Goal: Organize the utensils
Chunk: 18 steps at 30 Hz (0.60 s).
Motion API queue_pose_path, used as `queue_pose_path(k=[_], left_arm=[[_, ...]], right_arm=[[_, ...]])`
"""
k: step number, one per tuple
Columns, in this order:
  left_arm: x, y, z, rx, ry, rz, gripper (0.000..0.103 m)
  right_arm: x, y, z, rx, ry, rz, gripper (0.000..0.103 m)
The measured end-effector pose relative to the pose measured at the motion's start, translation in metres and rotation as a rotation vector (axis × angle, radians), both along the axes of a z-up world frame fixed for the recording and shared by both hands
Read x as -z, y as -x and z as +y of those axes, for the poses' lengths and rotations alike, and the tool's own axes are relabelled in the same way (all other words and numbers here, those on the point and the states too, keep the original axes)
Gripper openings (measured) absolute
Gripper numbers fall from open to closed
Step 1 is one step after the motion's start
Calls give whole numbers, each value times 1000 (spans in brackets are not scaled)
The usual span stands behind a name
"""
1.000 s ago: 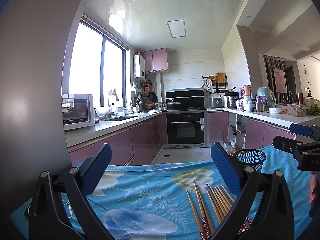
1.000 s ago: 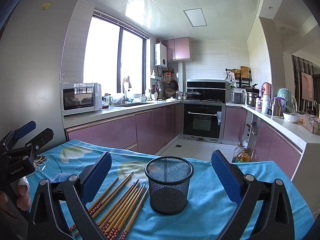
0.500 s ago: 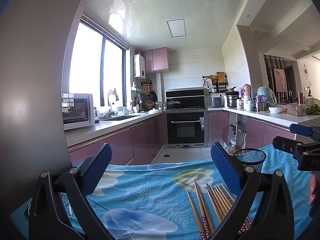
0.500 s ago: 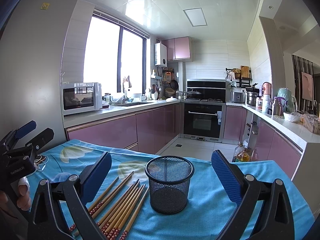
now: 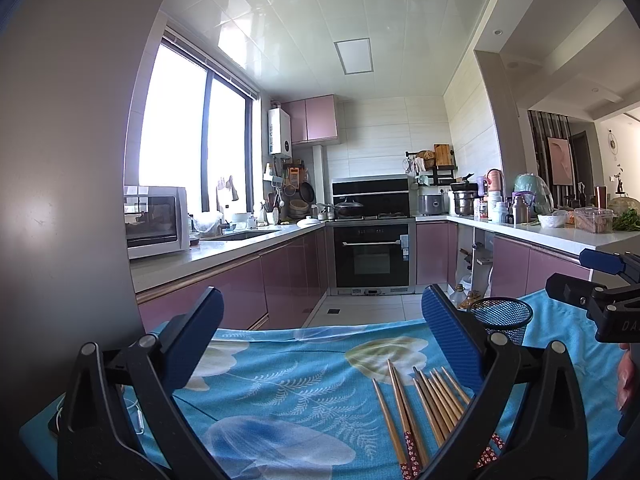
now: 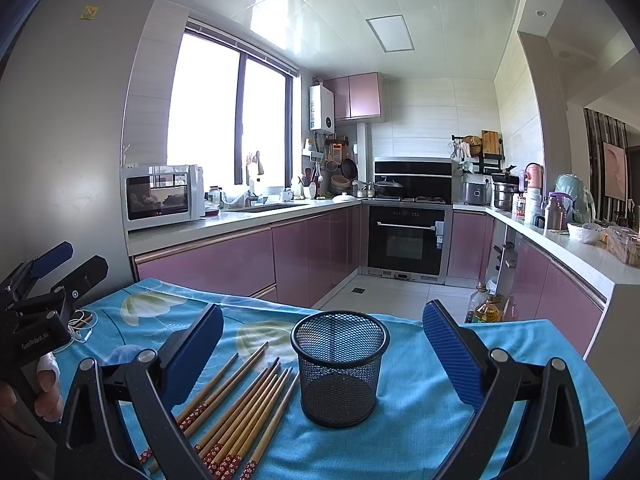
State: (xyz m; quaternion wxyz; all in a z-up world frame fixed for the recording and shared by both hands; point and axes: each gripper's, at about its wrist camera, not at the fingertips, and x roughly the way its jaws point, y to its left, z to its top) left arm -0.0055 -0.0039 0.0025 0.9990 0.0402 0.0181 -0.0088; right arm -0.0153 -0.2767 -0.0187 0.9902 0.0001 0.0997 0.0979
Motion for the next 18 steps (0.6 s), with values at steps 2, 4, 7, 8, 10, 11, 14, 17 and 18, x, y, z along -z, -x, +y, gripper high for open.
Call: queue_pose_path(k=[2, 4, 7, 8, 10, 11, 14, 17, 18], left_arm=[[0, 0, 1, 2, 0, 1, 98], [0, 0, 0, 1, 0, -1, 97], [0, 0, 0, 1, 0, 0, 97], [0, -1, 1, 1, 0, 0, 97], [0, 0, 1, 1, 1, 1, 97], [0, -1, 1, 2, 2, 1, 97], [2, -1, -1, 2, 0, 5, 97], [2, -1, -2, 3, -3, 11, 98], [2, -2, -3, 4, -7, 14, 97]], right_arm=[[0, 0, 0, -1, -3, 2, 97], [0, 0, 0, -3, -6, 5, 97], [0, -1, 0, -4, -6, 8, 97], [0, 0, 0, -5, -6, 9, 97], [-1, 0, 0, -4, -6, 9, 97], [-1, 0, 0, -5, -7, 10, 97], [-1, 0, 0, -7, -9, 14, 97], [0, -2, 1, -17, -10, 28, 97], [1, -4, 1, -27, -11, 38, 97]])
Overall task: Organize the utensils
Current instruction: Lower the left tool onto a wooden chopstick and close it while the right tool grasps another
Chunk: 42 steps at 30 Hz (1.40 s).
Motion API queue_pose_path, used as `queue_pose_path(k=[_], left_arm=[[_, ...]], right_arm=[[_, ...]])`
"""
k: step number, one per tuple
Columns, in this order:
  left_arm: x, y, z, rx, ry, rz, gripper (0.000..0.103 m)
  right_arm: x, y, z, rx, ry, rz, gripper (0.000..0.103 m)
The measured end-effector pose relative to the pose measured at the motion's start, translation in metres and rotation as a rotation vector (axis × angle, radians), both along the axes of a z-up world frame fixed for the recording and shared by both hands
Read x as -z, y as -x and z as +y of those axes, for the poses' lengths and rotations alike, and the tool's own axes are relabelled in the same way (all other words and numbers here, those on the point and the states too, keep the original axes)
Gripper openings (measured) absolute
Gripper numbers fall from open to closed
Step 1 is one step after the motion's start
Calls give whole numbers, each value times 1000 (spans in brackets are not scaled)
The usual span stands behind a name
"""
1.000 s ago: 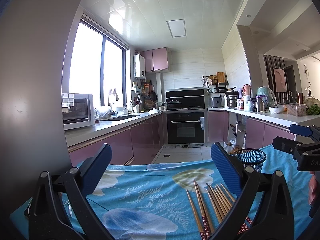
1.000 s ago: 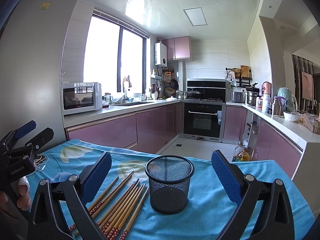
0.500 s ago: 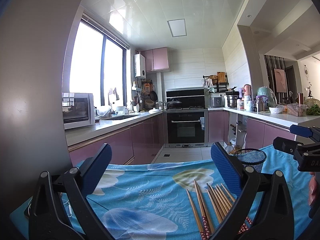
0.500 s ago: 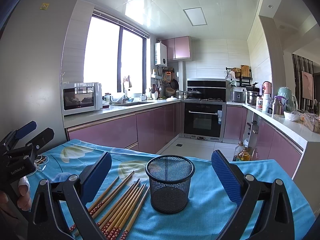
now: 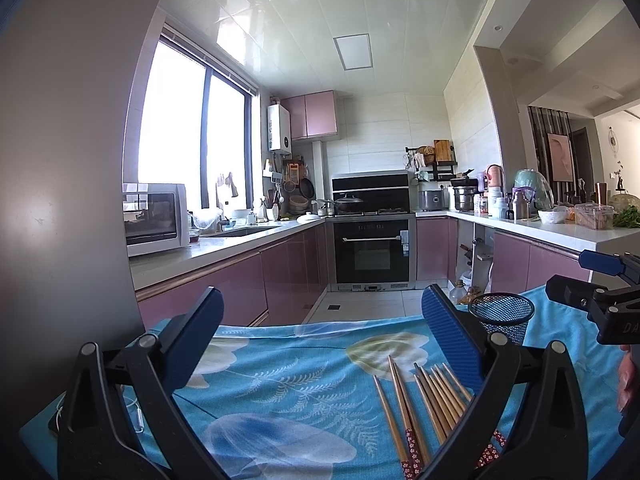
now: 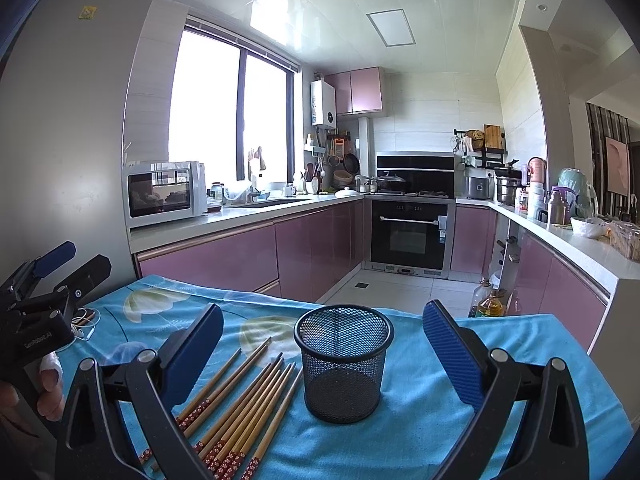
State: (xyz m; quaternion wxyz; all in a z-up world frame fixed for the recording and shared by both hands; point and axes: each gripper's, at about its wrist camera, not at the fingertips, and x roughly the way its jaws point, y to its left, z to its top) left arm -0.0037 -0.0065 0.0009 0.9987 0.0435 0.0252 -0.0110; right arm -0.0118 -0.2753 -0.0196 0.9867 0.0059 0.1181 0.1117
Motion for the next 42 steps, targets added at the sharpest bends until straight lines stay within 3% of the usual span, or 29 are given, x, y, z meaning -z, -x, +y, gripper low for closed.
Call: queue_pose_path(k=[6, 11, 16, 21, 24, 33, 40, 42], left_arm=[[9, -18, -2, 22, -29, 103, 97], [26, -47, -6, 72, -71, 304, 97], [52, -75, -11, 111, -114, 487, 98], [79, -101, -13, 157, -123, 626, 87], [92, -114, -14, 168, -120, 700, 74], [100, -128, -25, 212, -148, 752, 71], [107, -142, -25, 238, -127, 822, 47], [109, -146, -24, 243, -117, 837, 46]], right_arm=[[15, -7, 15, -113, 25, 130, 97], [41, -17, 35, -176, 86, 288, 94], [64, -31, 45, -207, 101, 437, 69], [79, -50, 40, -180, 59, 562, 47], [85, -60, 36, -167, 25, 620, 34], [90, -72, 41, -162, 37, 660, 31], [90, -81, 45, -138, 83, 681, 21], [91, -83, 47, -131, 95, 685, 20]])
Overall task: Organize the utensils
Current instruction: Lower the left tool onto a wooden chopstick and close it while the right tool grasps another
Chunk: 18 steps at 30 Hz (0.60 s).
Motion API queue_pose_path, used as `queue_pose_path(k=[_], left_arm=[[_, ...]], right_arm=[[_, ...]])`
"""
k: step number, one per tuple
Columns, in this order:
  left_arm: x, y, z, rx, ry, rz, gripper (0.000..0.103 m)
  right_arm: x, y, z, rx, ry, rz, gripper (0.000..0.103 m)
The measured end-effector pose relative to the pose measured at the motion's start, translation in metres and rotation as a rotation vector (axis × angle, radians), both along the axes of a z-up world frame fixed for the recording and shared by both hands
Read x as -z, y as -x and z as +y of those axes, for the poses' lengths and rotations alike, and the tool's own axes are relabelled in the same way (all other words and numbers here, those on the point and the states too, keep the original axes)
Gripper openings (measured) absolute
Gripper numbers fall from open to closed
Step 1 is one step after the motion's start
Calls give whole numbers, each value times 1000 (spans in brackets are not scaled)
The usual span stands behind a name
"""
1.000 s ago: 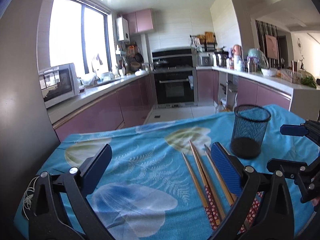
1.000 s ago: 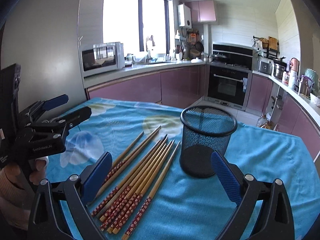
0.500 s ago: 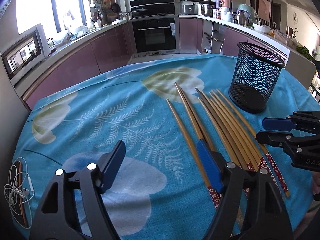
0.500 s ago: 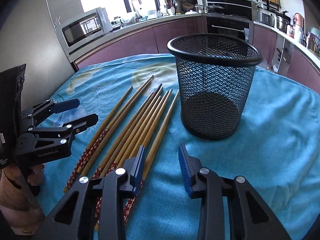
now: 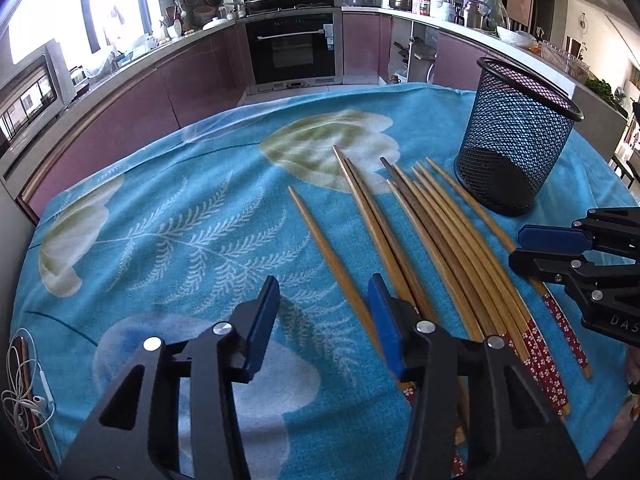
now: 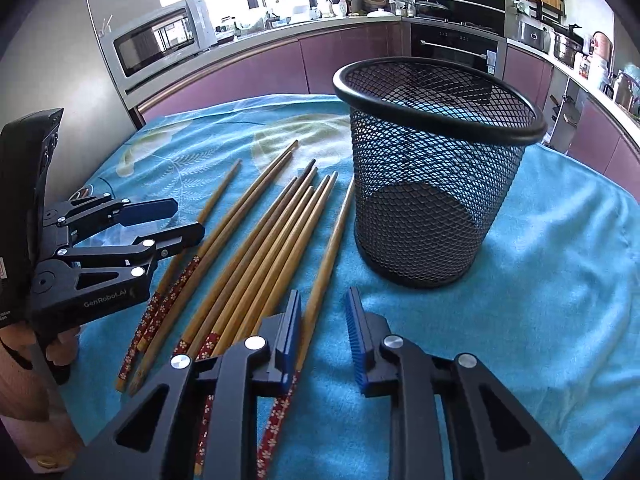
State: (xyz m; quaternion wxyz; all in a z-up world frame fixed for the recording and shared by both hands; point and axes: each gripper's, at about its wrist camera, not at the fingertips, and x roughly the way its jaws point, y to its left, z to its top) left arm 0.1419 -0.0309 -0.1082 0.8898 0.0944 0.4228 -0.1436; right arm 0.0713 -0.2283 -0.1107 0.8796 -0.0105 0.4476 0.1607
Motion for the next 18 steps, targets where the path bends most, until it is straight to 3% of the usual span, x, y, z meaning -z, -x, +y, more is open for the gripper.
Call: queue_pose_path(k=[3, 7, 11, 18], left_arm=[[0, -4, 1, 2, 16, 8, 44], [0, -7, -2, 4, 37, 16, 27], [-1, -8, -2, -9, 73, 26, 12], [-6, 0, 10, -42, 130, 27, 8]], right_arm=[[0, -2, 3, 0, 22, 0, 20], [2, -4, -3, 5, -14, 11, 7], [2, -3, -9, 17, -57, 15, 6], [-10, 7, -20, -6, -114, -18, 5]])
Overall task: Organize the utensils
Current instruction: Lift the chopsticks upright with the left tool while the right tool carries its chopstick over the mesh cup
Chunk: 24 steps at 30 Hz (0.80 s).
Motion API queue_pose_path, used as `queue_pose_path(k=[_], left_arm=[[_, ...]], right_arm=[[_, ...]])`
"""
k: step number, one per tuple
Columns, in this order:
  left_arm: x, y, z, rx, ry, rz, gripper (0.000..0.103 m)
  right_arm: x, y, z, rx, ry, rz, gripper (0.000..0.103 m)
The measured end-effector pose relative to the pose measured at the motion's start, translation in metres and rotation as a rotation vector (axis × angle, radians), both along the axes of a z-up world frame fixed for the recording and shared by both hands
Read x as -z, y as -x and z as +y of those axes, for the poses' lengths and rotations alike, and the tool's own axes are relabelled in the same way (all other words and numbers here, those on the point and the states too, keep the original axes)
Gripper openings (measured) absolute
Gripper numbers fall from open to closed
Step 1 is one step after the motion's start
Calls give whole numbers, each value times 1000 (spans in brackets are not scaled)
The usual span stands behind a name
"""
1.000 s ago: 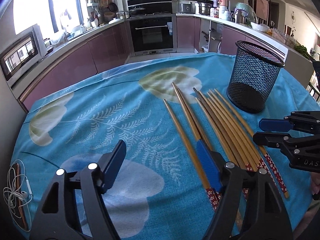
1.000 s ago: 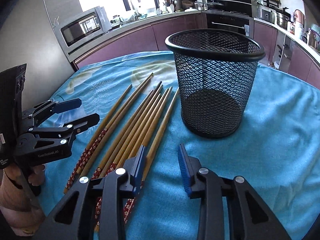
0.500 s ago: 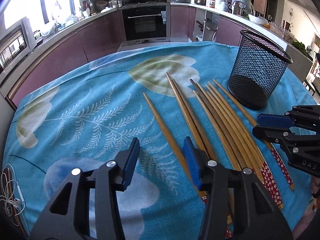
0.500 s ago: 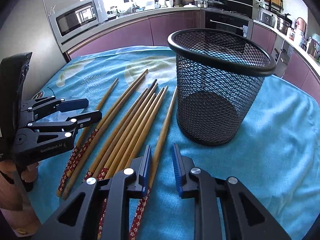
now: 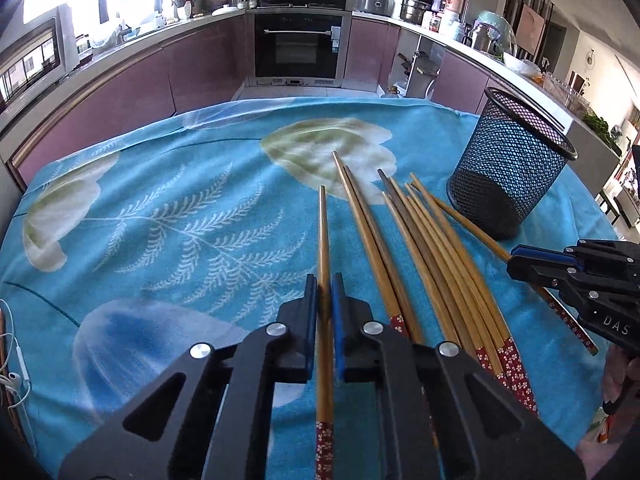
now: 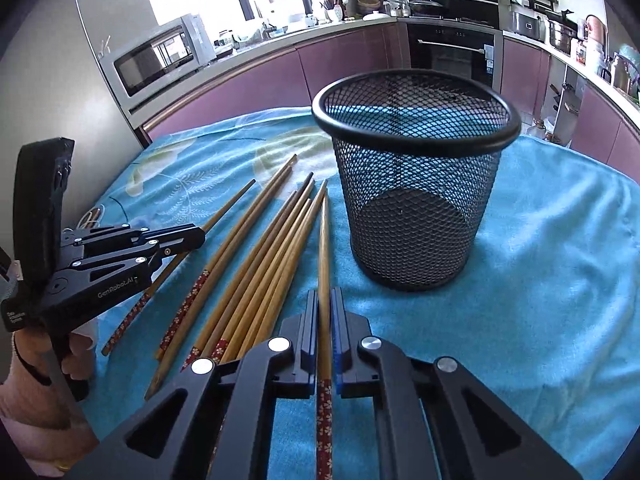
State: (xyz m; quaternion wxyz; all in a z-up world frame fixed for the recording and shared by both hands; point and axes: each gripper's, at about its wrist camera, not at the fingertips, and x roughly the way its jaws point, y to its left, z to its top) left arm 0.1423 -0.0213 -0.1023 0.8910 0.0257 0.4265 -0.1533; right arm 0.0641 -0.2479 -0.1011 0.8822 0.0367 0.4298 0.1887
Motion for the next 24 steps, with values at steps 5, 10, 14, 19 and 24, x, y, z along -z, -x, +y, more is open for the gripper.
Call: queue_pose_path(k=[5, 10, 14, 19, 24], left_arm=[[-23, 12, 8, 26, 63, -31, 8], [-57, 26, 6, 85, 130, -91, 8], [-75, 32, 0, 130, 191, -105, 8], [-81, 37, -10, 166, 232, -91, 8], [-88, 40, -13, 189, 261, -94, 8]], right_arm=[[-19, 13, -7, -75, -95, -54, 5], [-40, 20, -17, -123, -199, -99, 5], [-51, 27, -22, -175, -285, -125, 5], [-57, 35, -20, -224, -320, -143, 5], [-69, 37, -24, -193, -322, -184, 5]])
